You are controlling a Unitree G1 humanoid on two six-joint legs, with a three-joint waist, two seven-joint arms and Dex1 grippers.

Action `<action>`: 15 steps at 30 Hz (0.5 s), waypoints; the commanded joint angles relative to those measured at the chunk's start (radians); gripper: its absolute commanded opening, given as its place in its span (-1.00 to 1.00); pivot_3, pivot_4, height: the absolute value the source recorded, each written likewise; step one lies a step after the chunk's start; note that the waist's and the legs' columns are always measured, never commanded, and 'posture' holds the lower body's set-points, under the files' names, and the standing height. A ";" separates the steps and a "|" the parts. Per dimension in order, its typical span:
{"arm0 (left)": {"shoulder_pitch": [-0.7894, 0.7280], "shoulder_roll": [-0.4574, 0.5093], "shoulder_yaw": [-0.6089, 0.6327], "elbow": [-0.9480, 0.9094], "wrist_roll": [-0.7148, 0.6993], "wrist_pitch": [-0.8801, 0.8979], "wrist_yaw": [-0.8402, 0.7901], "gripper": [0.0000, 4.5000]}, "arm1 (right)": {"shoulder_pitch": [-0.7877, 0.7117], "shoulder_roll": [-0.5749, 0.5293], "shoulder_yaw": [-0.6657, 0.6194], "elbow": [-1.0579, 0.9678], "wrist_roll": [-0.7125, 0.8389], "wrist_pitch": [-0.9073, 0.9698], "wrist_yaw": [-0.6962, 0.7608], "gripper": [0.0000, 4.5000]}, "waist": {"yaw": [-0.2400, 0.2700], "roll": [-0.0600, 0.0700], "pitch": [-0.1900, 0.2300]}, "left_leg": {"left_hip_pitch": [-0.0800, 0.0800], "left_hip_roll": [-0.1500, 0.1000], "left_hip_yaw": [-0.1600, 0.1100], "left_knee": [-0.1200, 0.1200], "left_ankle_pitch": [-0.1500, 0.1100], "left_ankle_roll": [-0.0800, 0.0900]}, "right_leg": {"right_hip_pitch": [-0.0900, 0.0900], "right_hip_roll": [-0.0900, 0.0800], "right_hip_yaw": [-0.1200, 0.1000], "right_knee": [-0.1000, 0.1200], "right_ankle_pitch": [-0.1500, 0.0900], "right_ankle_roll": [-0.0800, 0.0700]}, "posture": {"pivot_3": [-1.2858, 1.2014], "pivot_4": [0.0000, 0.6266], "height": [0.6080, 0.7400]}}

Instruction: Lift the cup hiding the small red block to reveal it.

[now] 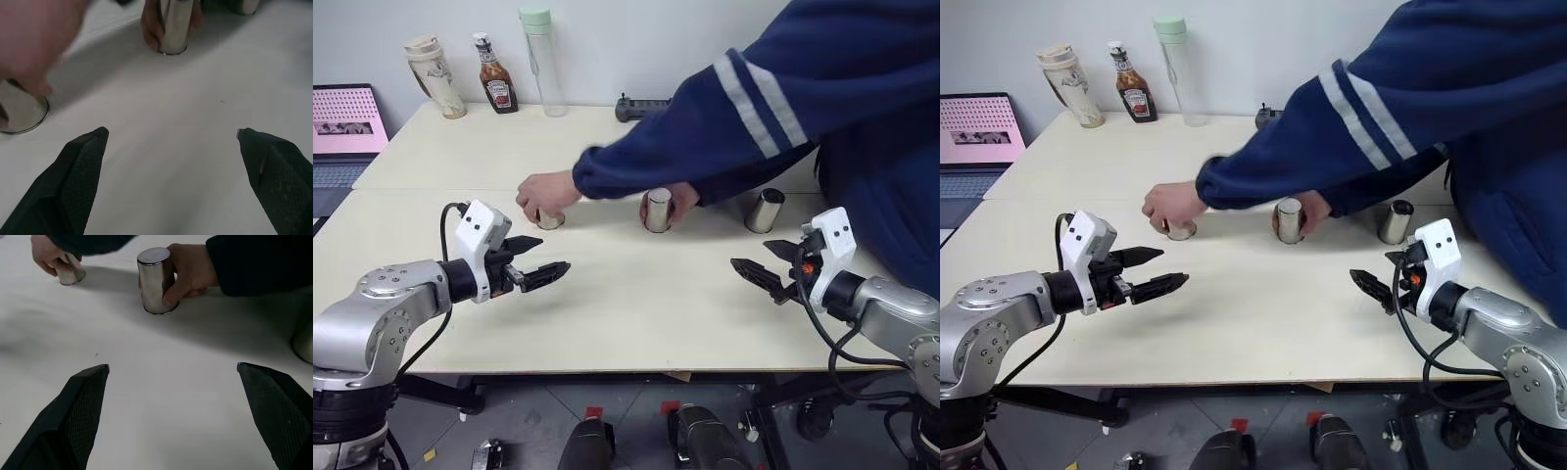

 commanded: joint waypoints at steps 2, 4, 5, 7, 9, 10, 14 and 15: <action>-0.015 0.024 0.006 -0.015 0.006 -0.024 -0.018 1.00 | -0.020 0.004 0.006 -0.035 0.015 -0.010 -0.002 0.98 | 0.000 0.000 0.000 | 0.000 0.000 0.000 0.000 0.000 0.000 | 0.000 0.000 0.000 0.000 0.000 0.000 | 0.03 -0.52 1.00; -0.015 0.024 0.007 -0.015 0.007 -0.025 -0.019 1.00 | -0.023 0.001 0.005 -0.032 0.016 -0.011 -0.002 0.98 | 0.000 0.000 0.000 | 0.000 0.000 0.000 0.000 0.000 0.000 | 0.000 0.000 0.000 0.000 0.000 0.000 | 0.03 -0.52 1.00; -0.013 0.023 0.007 -0.016 0.008 -0.025 -0.019 1.00 | -0.024 -0.001 0.004 -0.029 0.016 -0.013 0.000 0.98 | 0.000 0.000 0.000 | 0.000 0.000 0.000 0.000 0.000 0.000 | 0.000 0.000 0.000 0.000 0.000 0.000 | 0.03 -0.52 1.00; -0.011 0.022 0.006 -0.017 0.010 -0.025 -0.018 1.00 | -0.025 -0.007 0.001 -0.023 0.013 -0.016 0.007 0.98 | 0.000 0.000 0.000 | 0.000 0.000 0.000 0.000 0.000 0.000 | 0.000 0.000 0.000 0.000 0.000 0.000 | 0.03 -0.52 1.00; -0.012 0.021 0.008 -0.013 0.015 -0.028 -0.014 1.00 | -0.023 -0.012 -0.002 -0.019 0.011 -0.018 0.013 0.98 | 0.000 0.000 0.000 | 0.000 0.000 0.000 0.000 0.000 0.000 | 0.000 0.000 0.000 0.000 0.000 0.000 | 0.03 -0.52 1.00; -0.014 0.020 0.011 -0.009 0.016 -0.029 -0.012 1.00 | -0.021 -0.013 -0.003 -0.018 0.010 -0.020 0.016 0.98 | 0.000 0.000 0.000 | 0.000 0.000 0.000 0.000 0.000 0.000 | 0.000 0.000 0.000 0.000 0.000 0.000 | 0.03 -0.52 1.00; -0.007 0.027 0.023 0.001 0.028 -0.040 -0.011 1.00 | -0.008 -0.024 0.002 -0.013 0.001 -0.030 0.039 0.98 | 0.000 0.000 0.000 | 0.000 0.000 0.000 0.000 0.000 0.000 | 0.000 0.000 0.000 0.000 0.000 0.000 | 0.03 -0.52 1.00; -0.005 0.029 0.029 0.008 0.033 -0.045 -0.009 1.00 | -0.008 -0.027 0.004 -0.011 0.000 -0.031 0.045 0.98 | 0.000 0.000 0.000 | 0.000 0.000 0.000 0.000 0.000 0.000 | 0.000 0.000 0.000 0.000 0.000 0.000 | 0.03 -0.52 1.00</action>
